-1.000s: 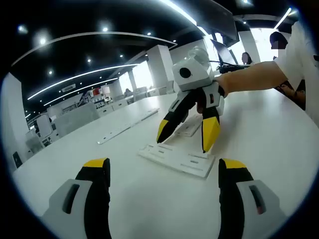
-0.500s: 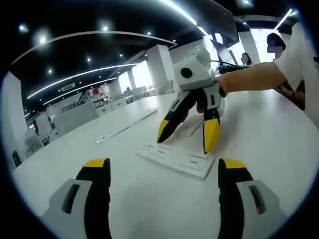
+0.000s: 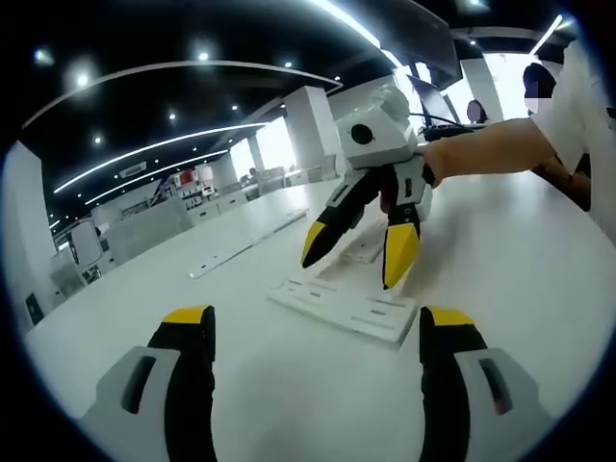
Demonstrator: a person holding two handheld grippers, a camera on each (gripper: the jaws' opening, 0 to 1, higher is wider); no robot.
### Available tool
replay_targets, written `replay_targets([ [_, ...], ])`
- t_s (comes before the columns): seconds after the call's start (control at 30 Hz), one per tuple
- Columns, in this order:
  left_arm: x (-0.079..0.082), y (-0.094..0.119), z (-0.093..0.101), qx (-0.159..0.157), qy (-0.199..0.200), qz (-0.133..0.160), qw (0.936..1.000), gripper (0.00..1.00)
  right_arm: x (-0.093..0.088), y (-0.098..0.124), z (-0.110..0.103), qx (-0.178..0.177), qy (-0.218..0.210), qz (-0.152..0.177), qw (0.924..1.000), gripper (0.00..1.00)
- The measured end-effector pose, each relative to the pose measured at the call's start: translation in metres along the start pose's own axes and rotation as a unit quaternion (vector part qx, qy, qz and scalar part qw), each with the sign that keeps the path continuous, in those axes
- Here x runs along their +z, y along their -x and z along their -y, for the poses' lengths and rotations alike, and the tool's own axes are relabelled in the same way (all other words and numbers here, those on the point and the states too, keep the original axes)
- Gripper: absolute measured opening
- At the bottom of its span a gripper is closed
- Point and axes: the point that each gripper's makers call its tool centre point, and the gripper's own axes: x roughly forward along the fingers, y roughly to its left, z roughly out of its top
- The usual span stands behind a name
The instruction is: Locate the socket holder cover, grip the socket holder cover, clip it into the socket holder slot.
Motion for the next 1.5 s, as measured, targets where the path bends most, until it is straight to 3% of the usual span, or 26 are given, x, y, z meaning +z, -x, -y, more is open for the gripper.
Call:
replay_targets([
  [0.13,-0.001,-0.001,0.002,-0.002,0.001,-0.002,1.0,0.87,0.018,0.024,-0.011,-0.015,-0.014,0.061,0.9979,0.55],
  [0.3,-0.002,-0.003,0.004,-0.004,0.001,-0.002,1.0,0.86,0.042,0.076,-0.024,-0.029,-0.028,0.151,0.9878,0.55],
  [0.5,-0.001,-0.005,0.001,-0.007,0.0,0.0,1.0,0.86,0.042,0.122,-0.027,-0.066,-0.022,0.168,0.9833,0.55],
  [0.6,0.001,-0.005,-0.002,-0.001,-0.005,0.003,1.0,0.86,0.048,0.145,-0.038,-0.085,-0.02,0.197,0.9766,0.54],
  [0.93,0.001,-0.003,-0.007,0.008,-0.008,0.0,0.9999,0.83,0.042,0.175,-0.076,-0.113,-0.02,0.243,0.9632,0.57],
  [1.17,0.0,-0.003,-0.007,0.012,-0.011,-0.008,0.9998,0.83,0.035,0.191,-0.082,-0.137,-0.036,0.274,0.9511,0.56],
  [1.5,0.004,0.003,-0.009,0.017,-0.016,-0.005,0.9997,0.82,0.037,0.198,-0.077,-0.142,-0.044,0.291,0.9451,0.56],
])
